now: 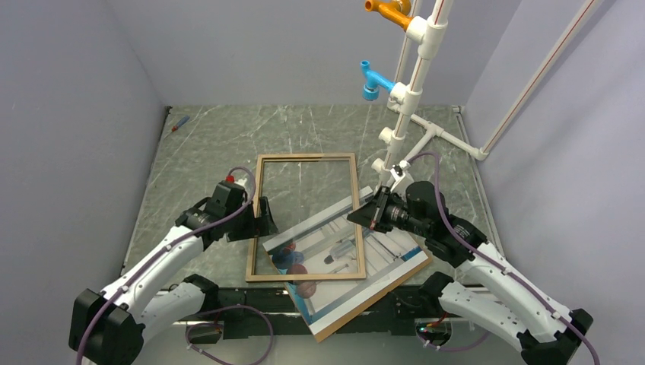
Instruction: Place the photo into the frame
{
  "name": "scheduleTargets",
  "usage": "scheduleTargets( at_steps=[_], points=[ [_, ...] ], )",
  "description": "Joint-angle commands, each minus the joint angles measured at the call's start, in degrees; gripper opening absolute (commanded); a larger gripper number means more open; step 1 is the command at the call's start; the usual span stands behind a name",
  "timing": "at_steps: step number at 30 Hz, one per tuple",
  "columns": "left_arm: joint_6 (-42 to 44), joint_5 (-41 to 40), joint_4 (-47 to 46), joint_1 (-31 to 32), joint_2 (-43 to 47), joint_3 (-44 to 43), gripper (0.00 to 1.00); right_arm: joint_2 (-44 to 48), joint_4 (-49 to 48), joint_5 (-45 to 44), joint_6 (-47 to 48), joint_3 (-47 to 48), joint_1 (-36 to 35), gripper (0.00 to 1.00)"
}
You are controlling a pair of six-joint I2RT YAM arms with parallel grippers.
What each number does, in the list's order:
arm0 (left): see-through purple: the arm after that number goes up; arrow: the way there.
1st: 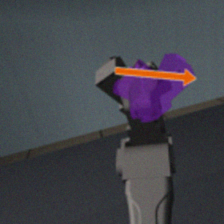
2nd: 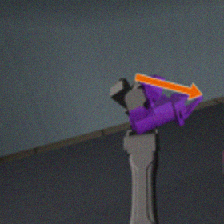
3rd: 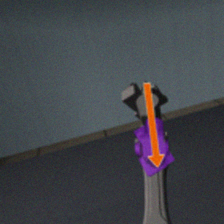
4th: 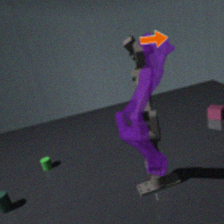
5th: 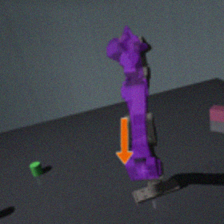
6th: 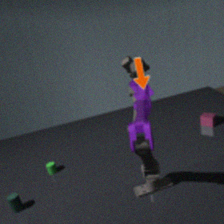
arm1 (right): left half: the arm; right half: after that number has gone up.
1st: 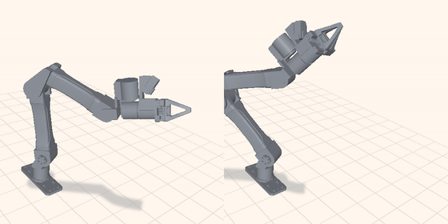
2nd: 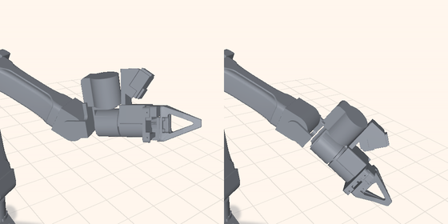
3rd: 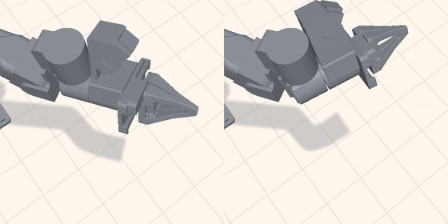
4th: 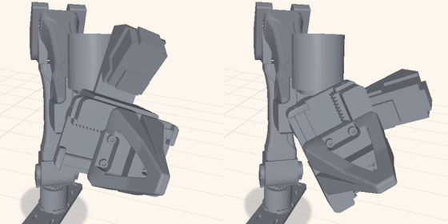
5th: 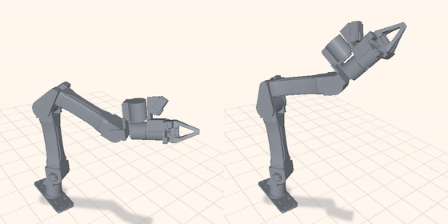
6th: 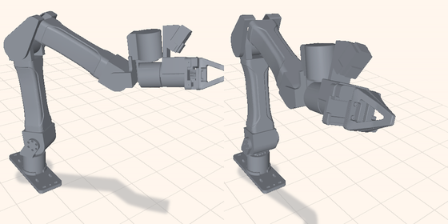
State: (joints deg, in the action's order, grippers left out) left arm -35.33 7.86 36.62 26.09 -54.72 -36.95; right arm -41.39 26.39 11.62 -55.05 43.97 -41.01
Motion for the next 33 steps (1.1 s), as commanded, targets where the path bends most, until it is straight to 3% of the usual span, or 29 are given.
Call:
scheduleTargets(
  at_steps=[1, 5, 16, 25, 33],
  points=[
    [-2.9, 2.8, -4.4, 0.1, 0.2, -1.5, 0.99, 0.3, -8.6, 2.3, 1.0, 0.2, 0.1, 0.0],
    [-0.4, -0.6, 0.3, -0.2, -3.1, -4.8, 0.99, 2.0, -13.9, 1.5, 2.7, -0.5, 0.0, 0.0],
    [1.6, 6.7, -2.7, -9.0, -5.6, -3.8, 0.98, -4.5, -6.5, -1.8, 8.4, 11.4, 0.1, 0.0],
    [1.1, 9.2, -5.1, -9.7, -6.8, -5.6, 0.98, -5.1, -10.6, 0.5, 6.1, 10.2, 0.0, 0.0],
    [-0.2, 9.0, -6.8, -9.7, -5.2, -1.2, 0.97, -4.1, -8.7, -0.2, 4.8, 9.6, 0.1, 0.0]
  ],
)
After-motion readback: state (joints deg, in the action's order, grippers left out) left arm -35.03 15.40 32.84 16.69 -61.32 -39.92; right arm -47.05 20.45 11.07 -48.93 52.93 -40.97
